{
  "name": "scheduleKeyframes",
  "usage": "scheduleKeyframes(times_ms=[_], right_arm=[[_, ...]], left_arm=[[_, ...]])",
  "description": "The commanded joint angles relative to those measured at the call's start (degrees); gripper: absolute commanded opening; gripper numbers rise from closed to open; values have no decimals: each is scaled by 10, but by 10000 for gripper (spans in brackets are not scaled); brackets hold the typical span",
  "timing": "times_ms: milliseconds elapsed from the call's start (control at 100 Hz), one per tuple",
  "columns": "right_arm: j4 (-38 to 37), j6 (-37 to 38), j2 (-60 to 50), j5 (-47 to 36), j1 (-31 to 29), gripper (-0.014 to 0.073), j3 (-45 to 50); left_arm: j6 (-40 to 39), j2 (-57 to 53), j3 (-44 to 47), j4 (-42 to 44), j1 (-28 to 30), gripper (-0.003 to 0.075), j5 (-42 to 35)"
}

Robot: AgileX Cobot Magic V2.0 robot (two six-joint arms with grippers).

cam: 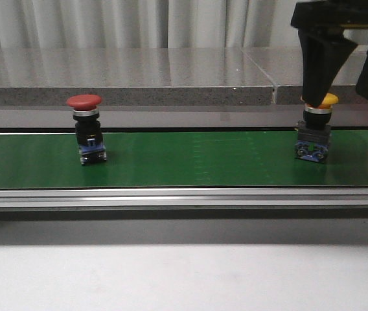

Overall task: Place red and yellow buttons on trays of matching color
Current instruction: 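Grasp the yellow button at the belt's far end with the right gripper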

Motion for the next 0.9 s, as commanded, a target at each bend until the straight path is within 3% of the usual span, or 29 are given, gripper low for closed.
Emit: scheduleKeyframes(times_ms=[0, 190, 260, 370, 460, 700, 890], right_arm=[[-19, 2, -2, -34, -4, 575, -19], [-20, 2, 22, -79, -19, 554, -19], [-21, 2, 27, -87, -25, 484, -19], [-22, 2, 28, -91, -30, 304, -19], [-22, 2, 28, -91, -30, 234, -19], [-19, 3, -15, -88, -33, 227, -19], [-18, 11, -66, -73, -71, 227, -19]], left_arm=[[-5, 10, -12, -6, -5, -21, -43], [-5, 10, -12, -6, -5, -21, -43], [-5, 10, -12, -6, -5, -21, -43], [-5, 10, -12, -6, -5, -21, -43], [-5, 10, -12, -6, -5, -21, -43], [-5, 10, -12, -6, -5, -21, -43], [-5, 10, -12, -6, -5, -21, -43]])
